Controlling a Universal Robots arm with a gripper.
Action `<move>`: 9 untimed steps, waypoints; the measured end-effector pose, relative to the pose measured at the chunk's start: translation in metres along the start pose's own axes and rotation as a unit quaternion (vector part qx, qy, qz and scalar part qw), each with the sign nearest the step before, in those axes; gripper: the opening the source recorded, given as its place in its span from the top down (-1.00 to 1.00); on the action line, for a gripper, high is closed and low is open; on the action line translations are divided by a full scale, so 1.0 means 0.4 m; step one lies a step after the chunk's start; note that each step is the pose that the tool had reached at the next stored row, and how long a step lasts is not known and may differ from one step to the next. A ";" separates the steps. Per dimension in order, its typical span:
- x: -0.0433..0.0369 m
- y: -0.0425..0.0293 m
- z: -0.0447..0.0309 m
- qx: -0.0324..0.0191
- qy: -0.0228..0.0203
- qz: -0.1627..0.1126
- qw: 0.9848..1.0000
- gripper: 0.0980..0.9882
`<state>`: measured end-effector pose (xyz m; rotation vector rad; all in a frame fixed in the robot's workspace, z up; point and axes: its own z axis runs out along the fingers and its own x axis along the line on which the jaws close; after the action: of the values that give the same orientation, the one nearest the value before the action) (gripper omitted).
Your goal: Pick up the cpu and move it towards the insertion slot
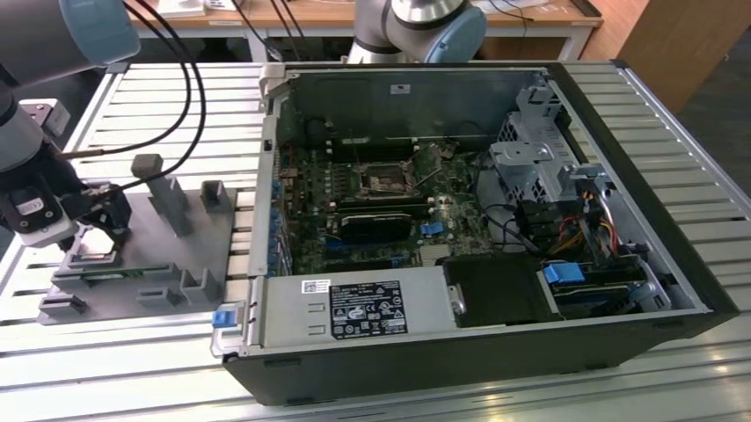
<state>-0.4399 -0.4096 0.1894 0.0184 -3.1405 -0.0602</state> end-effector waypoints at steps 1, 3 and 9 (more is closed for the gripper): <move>0.000 0.000 0.001 0.000 0.000 0.000 1.000 -0.37; 0.001 0.000 0.005 0.000 0.000 0.000 1.000 -0.37; 0.003 0.000 0.014 0.000 0.000 -0.001 1.000 -0.34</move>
<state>-0.4410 -0.4093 0.1839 0.0228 -3.1401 -0.0617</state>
